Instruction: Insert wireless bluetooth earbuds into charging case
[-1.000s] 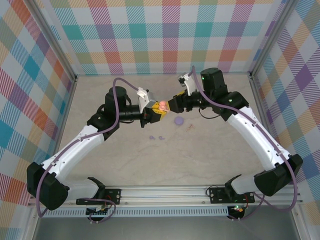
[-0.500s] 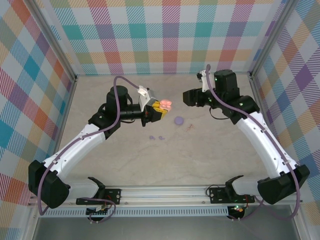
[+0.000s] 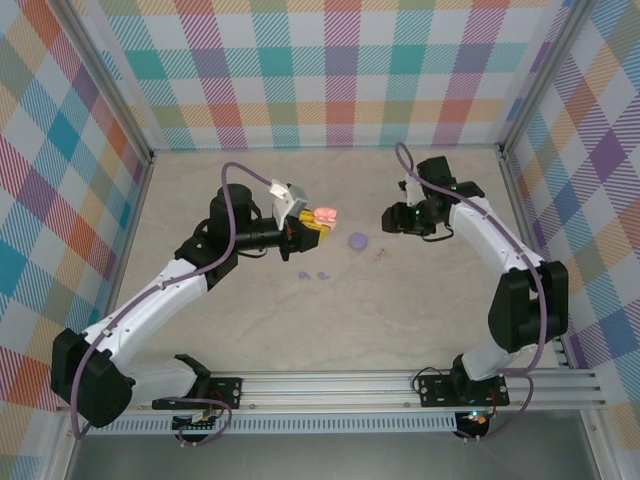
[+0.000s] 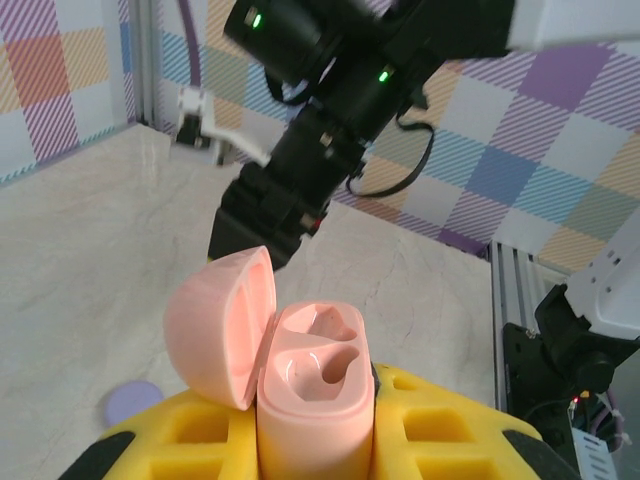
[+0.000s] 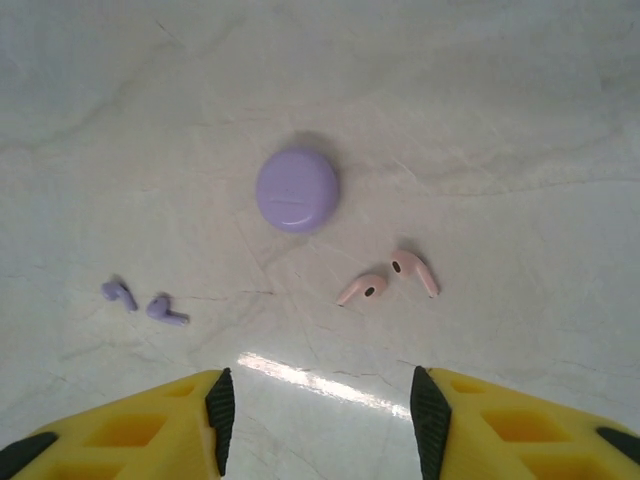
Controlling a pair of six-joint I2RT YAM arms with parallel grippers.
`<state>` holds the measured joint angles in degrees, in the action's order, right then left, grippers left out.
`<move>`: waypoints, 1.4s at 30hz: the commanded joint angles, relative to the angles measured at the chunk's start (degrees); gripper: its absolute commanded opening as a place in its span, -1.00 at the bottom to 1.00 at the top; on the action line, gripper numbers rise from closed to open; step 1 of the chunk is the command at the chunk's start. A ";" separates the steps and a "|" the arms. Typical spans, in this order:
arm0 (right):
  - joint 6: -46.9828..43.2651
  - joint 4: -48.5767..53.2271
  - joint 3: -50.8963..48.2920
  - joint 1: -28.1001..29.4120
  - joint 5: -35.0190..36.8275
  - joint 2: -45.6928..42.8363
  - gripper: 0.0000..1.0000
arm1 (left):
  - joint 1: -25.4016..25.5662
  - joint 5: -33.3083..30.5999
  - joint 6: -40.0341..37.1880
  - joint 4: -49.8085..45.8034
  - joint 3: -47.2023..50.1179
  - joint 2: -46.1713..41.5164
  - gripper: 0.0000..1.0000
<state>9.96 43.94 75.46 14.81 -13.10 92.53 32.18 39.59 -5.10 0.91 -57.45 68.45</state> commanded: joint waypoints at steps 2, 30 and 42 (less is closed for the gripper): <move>-5.49 4.08 2.23 -0.30 -0.25 4.86 -0.10 | 0.85 -1.10 1.98 2.61 0.65 -2.56 -0.86; -13.72 6.74 10.53 -0.11 -0.52 23.09 -0.39 | 1.21 -1.68 2.65 1.05 0.41 -2.52 -0.85; -13.77 7.65 12.60 0.74 0.52 26.40 -0.39 | 1.21 -2.16 2.30 0.31 0.54 -2.71 -0.85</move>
<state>-2.66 50.04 86.21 15.09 -12.60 117.95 32.29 37.80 -2.74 1.19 -57.45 66.83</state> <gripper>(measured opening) 0.308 0.227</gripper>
